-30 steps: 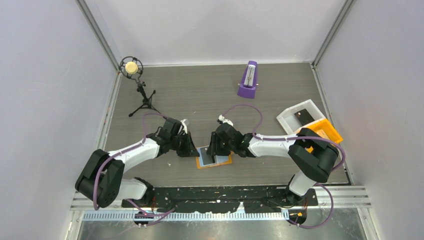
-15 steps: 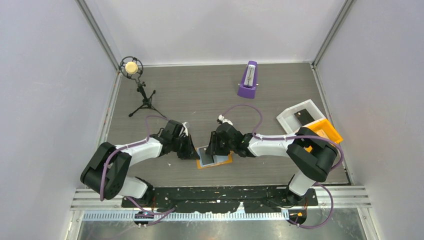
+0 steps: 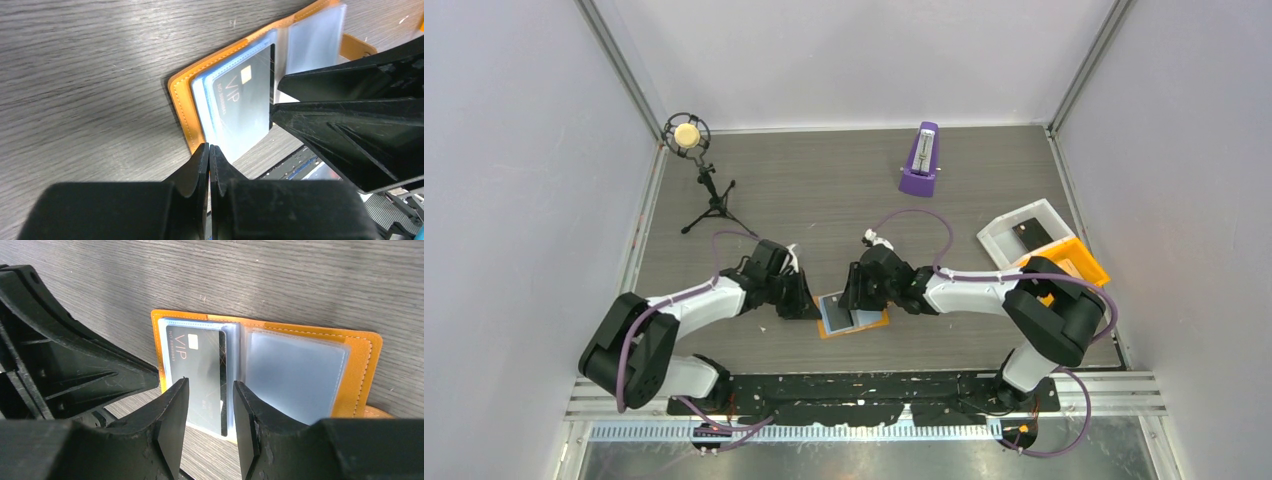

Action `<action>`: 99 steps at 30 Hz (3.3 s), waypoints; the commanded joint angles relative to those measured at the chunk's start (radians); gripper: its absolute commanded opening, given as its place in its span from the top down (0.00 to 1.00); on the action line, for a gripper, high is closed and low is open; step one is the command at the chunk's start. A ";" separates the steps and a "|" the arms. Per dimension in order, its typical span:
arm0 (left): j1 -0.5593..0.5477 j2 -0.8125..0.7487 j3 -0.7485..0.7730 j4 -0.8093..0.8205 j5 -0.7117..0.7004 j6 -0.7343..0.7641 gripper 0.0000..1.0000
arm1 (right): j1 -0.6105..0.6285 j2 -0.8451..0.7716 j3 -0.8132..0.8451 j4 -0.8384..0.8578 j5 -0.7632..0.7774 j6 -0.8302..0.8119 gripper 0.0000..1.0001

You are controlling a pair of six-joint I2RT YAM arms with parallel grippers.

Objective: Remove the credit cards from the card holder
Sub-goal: Remove the credit card from the card holder.

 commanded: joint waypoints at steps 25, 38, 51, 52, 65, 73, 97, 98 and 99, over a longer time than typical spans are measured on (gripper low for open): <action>0.004 0.118 0.006 0.104 0.035 -0.006 0.97 | -0.056 -0.045 -0.106 0.159 -0.079 0.016 0.58; 0.004 0.120 -0.012 0.094 0.020 0.002 0.97 | -0.109 -0.013 -0.192 0.379 -0.225 0.045 0.70; 0.004 0.112 -0.019 0.096 0.019 0.000 0.97 | -0.109 -0.035 -0.186 0.291 -0.176 0.048 0.71; 0.004 0.112 -0.019 0.096 0.019 0.000 0.97 | -0.109 -0.046 -0.184 0.269 -0.166 0.043 0.70; 0.004 0.124 -0.014 0.099 0.021 0.000 0.97 | -0.109 0.010 -0.202 0.369 -0.219 0.072 0.76; 0.004 0.130 -0.013 0.099 0.022 -0.001 0.97 | -0.109 0.036 -0.202 0.396 -0.235 0.084 0.77; 0.004 0.182 -0.001 0.077 -0.004 0.024 0.98 | -0.205 -0.043 -0.340 0.687 -0.424 0.155 0.95; 0.004 0.183 0.000 0.077 -0.004 0.024 0.98 | -0.208 -0.046 -0.347 0.686 -0.424 0.156 0.95; 0.004 0.185 0.000 0.077 -0.005 0.025 0.98 | -0.215 -0.055 -0.349 0.682 -0.422 0.154 0.95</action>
